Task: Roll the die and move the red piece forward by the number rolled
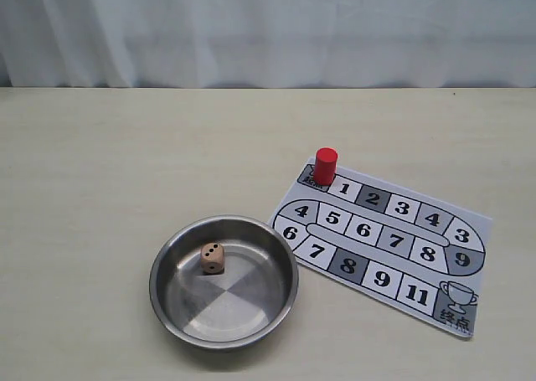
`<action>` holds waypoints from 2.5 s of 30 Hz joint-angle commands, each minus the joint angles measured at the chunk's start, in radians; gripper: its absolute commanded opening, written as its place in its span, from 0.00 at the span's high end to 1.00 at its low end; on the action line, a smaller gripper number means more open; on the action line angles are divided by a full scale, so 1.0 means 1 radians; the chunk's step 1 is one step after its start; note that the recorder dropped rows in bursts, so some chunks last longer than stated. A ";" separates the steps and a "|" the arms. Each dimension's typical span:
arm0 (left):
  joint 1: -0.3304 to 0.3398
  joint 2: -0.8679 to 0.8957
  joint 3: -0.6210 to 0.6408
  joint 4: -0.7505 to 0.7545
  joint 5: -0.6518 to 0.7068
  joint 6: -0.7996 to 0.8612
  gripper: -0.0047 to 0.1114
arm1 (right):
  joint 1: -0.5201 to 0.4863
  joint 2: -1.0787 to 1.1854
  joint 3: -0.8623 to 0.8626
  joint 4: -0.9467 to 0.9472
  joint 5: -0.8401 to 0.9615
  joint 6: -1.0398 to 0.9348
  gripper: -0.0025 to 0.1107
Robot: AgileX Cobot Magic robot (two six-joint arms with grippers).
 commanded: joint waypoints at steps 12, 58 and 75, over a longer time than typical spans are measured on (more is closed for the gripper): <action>-0.001 -0.001 0.002 -0.003 -0.012 -0.005 0.96 | 0.004 0.306 -0.383 0.002 0.358 0.000 0.94; -0.001 -0.001 0.002 -0.003 -0.012 -0.005 0.96 | 0.728 1.576 -0.942 0.004 0.537 -0.090 0.50; -0.001 -0.001 0.002 -0.003 -0.012 -0.005 0.96 | 0.764 1.841 -1.005 0.140 0.413 -0.053 0.50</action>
